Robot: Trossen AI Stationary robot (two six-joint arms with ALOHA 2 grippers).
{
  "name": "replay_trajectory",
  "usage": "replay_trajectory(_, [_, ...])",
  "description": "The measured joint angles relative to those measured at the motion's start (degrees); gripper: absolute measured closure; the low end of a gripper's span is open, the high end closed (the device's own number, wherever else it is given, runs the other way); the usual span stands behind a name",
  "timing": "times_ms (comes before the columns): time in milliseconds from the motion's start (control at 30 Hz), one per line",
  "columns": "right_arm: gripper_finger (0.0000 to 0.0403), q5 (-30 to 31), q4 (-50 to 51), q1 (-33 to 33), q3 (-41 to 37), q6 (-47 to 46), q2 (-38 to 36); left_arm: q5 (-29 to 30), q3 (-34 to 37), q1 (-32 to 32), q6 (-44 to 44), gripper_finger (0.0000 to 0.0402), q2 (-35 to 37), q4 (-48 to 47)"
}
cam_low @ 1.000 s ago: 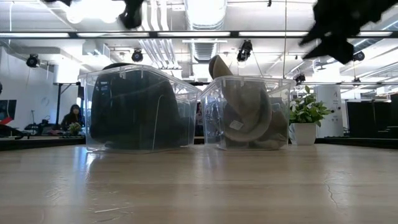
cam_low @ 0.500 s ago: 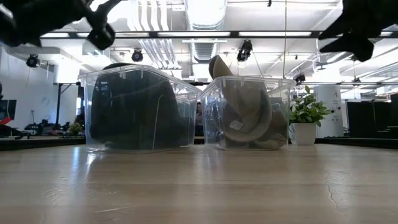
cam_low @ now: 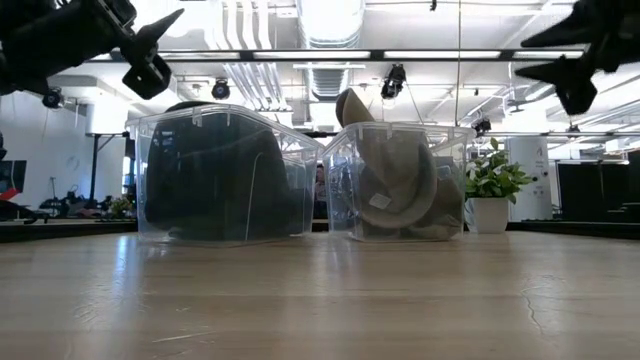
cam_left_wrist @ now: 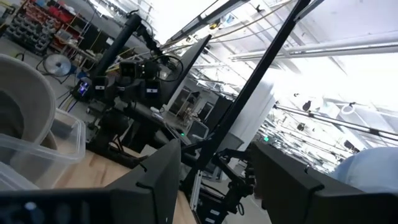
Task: Pick & Place hat
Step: Return to Home Position
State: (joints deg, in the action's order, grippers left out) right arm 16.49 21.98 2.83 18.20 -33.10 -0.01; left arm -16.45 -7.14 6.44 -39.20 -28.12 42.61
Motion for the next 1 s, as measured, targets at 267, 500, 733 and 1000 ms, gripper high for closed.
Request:
replay_trajectory(267, [0.0211, 0.01, 0.12, 0.00, -5.34, 0.09, 2.31, 0.00, 0.11, 0.00, -0.46, 0.0211, -0.35, -2.40])
replay_trajectory(500, [0.0211, 0.01, 0.11, 0.00, -10.85, 0.11, 3.21, 0.09, 0.92, -0.69, -0.50, 0.0211, 4.11, -6.89])
replay_trajectory(733, [0.0211, -0.04, 0.09, 0.02, -10.05, 0.12, 5.72, -0.41, 4.39, -0.72, -1.54, 0.0211, 12.44, -7.24])
replay_trajectory(1000, [0.0211, -0.02, -0.02, 0.00, -9.31, 0.13, 6.27, -7.90, 6.60, -0.74, 23.21, 0.0211, 22.66, -24.00])
